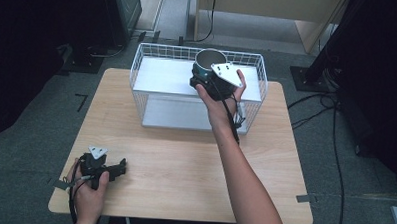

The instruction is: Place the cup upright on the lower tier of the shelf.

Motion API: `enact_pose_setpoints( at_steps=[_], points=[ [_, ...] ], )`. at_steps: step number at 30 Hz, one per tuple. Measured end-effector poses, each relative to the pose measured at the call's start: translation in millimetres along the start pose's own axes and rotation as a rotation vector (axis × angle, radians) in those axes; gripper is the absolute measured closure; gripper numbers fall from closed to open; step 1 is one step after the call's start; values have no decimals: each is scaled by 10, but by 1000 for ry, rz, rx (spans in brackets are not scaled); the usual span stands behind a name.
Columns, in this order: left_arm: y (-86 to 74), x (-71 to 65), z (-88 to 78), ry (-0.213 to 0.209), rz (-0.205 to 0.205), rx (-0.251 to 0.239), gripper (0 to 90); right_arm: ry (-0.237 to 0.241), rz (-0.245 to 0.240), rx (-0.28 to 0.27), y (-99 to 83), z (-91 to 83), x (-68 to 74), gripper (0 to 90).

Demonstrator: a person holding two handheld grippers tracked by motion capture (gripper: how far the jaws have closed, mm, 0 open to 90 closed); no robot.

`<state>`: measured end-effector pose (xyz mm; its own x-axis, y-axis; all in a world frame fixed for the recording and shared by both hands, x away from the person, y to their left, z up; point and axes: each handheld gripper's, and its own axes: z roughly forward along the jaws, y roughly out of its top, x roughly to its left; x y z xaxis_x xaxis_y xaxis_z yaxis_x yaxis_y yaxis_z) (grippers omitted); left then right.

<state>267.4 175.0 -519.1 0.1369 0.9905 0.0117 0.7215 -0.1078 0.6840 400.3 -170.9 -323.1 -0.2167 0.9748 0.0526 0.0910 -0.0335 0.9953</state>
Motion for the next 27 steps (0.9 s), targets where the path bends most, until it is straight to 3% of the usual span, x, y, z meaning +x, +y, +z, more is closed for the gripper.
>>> enact_pose_setpoints(
  at_steps=[14, 27],
  points=[
    [0, -1, 0, 0, 0, -1, 0, -11, -20, 11, 46, 226, 53, 147],
    [0, -1, 1, 0, -1, -1, 0, -14, 6, 30, 6, 321, 30, 146]
  ],
)
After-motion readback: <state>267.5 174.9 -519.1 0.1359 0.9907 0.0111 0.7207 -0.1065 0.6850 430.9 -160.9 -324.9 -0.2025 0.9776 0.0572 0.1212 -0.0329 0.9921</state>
